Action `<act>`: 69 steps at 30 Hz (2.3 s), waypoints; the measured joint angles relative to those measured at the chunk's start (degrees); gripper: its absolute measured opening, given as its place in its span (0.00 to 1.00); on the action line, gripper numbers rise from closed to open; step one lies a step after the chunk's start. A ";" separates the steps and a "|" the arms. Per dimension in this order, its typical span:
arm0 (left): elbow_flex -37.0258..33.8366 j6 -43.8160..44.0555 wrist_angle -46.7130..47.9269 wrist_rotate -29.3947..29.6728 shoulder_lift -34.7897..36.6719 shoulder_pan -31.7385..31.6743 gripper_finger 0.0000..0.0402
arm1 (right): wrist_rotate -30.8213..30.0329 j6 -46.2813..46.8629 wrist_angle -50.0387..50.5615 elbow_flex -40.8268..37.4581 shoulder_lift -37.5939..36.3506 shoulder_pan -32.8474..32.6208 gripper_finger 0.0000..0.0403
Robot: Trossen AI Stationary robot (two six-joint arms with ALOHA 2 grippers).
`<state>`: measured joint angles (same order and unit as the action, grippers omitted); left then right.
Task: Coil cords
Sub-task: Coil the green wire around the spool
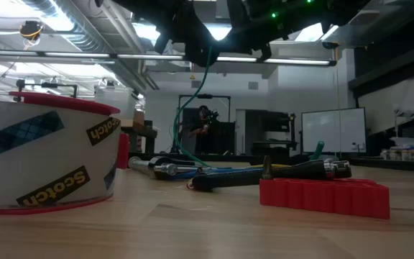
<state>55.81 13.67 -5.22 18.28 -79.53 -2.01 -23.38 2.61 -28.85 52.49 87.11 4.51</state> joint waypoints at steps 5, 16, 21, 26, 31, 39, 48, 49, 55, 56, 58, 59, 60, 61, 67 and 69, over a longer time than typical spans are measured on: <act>0.00 -0.29 -0.02 0.15 0.00 0.08 0.00 | 0.05 -0.07 -3.53 0.00 -0.19 0.00 0.00; 0.11 -5.69 0.74 0.56 -0.02 0.23 0.04 | 0.76 -0.60 -5.53 0.00 -1.31 -0.02 0.00; -0.07 -8.92 3.69 -0.48 -0.31 0.69 0.12 | 2.46 -0.50 -7.09 0.13 -1.62 0.04 0.00; -0.04 -9.27 6.75 -0.10 -0.22 1.05 0.25 | 2.65 -0.52 -7.30 0.13 -1.79 0.04 0.00; -0.04 -1.43 9.71 0.12 -0.22 1.30 0.31 | 2.77 -1.43 -6.81 0.13 -3.65 0.04 0.00; -0.04 1.22 9.17 0.33 -0.20 1.43 0.27 | 2.92 -3.10 -6.77 0.13 -7.73 0.04 0.00; -0.04 1.20 -1.56 0.32 -5.81 2.61 0.26 | 5.00 -4.55 -7.56 0.11 -10.59 0.02 0.00; -0.04 0.55 -4.19 0.33 -6.95 2.83 0.26 | 5.05 -4.75 -7.30 0.11 -10.97 0.00 0.00; -0.04 -3.62 -17.58 -0.54 -12.62 3.25 0.27 | 8.55 -6.07 -2.70 0.11 -15.02 0.02 0.00; -0.04 -3.64 -18.98 -1.67 -13.33 3.22 0.27 | 10.13 -6.03 -1.44 0.11 -16.00 0.00 0.00; -0.04 -3.80 -22.47 -4.83 -14.82 3.09 0.27 | 13.36 -5.98 1.59 0.10 -17.61 0.00 0.00; -0.04 -4.30 -24.09 -6.46 -15.53 3.09 0.27 | 15.04 -5.81 2.97 0.10 -18.39 -0.02 0.00; -0.04 -5.22 -26.71 -8.24 -16.42 3.12 0.27 | 16.66 -5.41 4.63 0.09 -19.12 -0.04 0.00; -0.04 -5.89 -29.45 -10.16 -17.22 3.12 0.27 | 18.27 -4.63 6.13 0.10 -19.86 -0.04 0.00; 0.02 -8.04 -39.58 -18.29 -21.63 3.48 0.27 | 23.37 -2.86 12.60 0.07 -21.72 -0.07 0.00; 0.00 -7.17 -40.70 -19.74 -23.21 3.64 0.27 | 24.55 -2.84 12.27 0.07 -21.77 -0.04 0.00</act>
<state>55.81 6.49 -45.92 -1.46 -102.74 1.63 1.17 -0.23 -16.58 52.56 65.34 4.47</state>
